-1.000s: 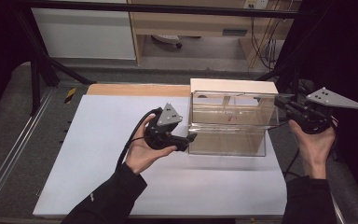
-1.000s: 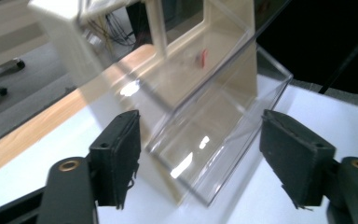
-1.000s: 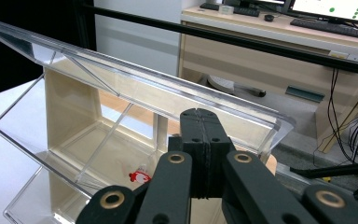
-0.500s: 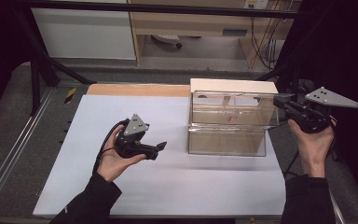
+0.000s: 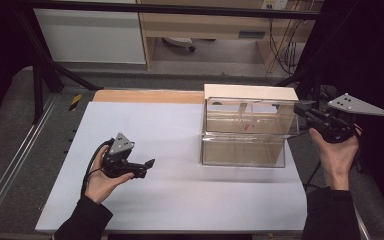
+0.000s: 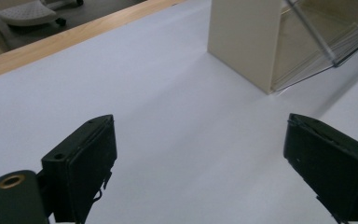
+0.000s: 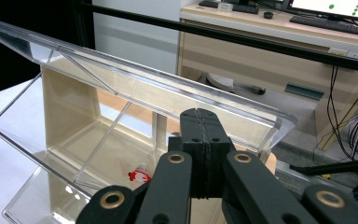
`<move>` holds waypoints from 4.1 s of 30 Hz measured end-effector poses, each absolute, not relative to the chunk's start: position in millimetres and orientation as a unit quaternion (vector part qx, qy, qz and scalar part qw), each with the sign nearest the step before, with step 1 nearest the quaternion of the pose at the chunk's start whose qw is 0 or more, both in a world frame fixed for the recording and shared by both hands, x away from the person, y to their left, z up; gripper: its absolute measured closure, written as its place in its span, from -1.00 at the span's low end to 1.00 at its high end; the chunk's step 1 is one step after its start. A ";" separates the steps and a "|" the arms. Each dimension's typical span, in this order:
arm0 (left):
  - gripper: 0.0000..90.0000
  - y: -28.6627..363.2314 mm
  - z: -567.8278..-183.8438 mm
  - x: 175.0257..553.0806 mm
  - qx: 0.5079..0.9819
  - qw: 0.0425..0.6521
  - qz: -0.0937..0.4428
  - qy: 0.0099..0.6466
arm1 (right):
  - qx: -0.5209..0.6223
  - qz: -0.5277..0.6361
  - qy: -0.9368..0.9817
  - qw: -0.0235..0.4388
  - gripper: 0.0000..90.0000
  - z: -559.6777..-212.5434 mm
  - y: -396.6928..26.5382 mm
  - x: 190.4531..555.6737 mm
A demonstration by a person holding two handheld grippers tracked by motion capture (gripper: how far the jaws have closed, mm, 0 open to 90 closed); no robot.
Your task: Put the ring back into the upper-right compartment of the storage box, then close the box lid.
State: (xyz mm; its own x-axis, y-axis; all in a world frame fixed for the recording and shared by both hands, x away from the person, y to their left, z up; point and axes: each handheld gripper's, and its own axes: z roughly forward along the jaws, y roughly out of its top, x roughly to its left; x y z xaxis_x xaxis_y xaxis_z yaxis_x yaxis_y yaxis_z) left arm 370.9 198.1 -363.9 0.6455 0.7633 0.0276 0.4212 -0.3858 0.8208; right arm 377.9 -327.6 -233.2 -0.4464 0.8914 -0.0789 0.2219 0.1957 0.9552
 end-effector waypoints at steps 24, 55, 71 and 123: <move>-0.87 250.1 -409.7 357.3 0.794 0.387 0.206 0.421 | 0.401 0.490 0.697 0.337 1.00 -235.2 -324.4 377.8; -0.88 264.3 -434.7 351.1 0.793 0.371 0.206 0.438 | 0.409 0.480 0.707 0.319 1.00 -255.4 -325.5 362.8; -0.87 265.4 -436.2 349.7 0.794 0.370 0.207 0.436 | 0.413 0.478 0.713 0.305 1.00 -273.3 -322.4 356.3; -0.88 266.6 -436.6 347.6 0.795 0.370 0.208 0.433 | 0.423 0.468 0.736 0.244 -0.01 -338.8 -326.8 319.7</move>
